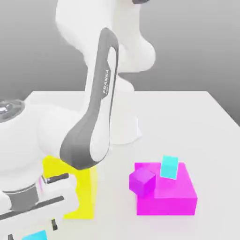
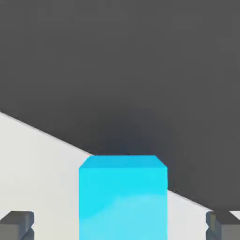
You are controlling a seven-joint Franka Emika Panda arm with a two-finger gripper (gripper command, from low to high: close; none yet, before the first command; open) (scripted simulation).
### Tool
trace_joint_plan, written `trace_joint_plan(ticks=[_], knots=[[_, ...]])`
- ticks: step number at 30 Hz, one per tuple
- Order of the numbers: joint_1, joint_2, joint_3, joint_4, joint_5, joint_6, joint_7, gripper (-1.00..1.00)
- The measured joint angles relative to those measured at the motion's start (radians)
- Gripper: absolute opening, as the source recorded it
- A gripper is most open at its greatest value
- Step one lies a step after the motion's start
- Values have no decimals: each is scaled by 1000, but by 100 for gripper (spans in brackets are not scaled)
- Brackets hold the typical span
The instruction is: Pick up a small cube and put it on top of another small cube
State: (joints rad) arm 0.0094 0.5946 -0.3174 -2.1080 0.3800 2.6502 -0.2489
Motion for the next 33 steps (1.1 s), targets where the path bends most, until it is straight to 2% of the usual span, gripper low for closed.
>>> trace_joint_plan(ticks=[6, 10, 17, 21, 26, 33], knots=[[-7, 16, 8, 4, 9, 10, -7, -100], [35, -92, -47, -23, -51, -69, 34, -100], [124, -263, -27, -162, -22, -166, 172, -100], [187, -379, -10, -253, -41, -196, 284, -100], [266, -549, 22, -373, -133, -214, 469, -100], [287, -804, 127, -545, -357, -226, 796, -100]])
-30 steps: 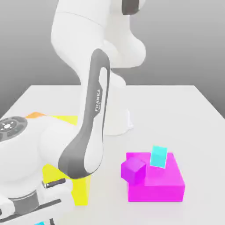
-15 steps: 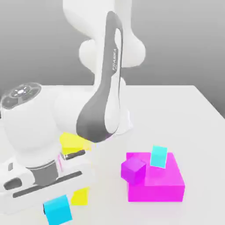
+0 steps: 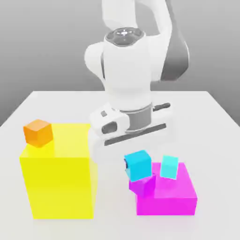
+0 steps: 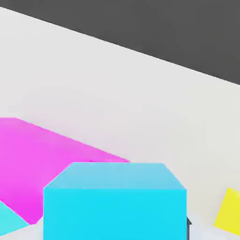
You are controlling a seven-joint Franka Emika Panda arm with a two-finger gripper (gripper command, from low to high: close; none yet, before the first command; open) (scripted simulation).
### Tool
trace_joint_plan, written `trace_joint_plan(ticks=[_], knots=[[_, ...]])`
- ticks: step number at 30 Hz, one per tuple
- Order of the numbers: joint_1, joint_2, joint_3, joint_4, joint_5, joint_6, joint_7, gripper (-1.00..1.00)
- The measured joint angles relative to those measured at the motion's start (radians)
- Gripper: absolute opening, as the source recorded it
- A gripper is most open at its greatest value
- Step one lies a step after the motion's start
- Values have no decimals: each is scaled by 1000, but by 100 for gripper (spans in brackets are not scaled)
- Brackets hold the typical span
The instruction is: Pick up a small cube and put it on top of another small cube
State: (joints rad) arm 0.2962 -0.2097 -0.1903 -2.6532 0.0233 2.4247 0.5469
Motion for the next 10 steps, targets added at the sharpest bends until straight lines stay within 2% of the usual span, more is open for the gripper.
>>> trace_joint_plan(ticks=[2, 6, 7, 10], knots=[[-11, -44, 41, -42, -54, 13, 77, -100], [-9, 62, 48, -82, -58, 163, 91, -100], [-7, 87, 47, -88, -54, 194, 89, 100], [-7, 87, 47, -88, -54, 194, 89, 100]])
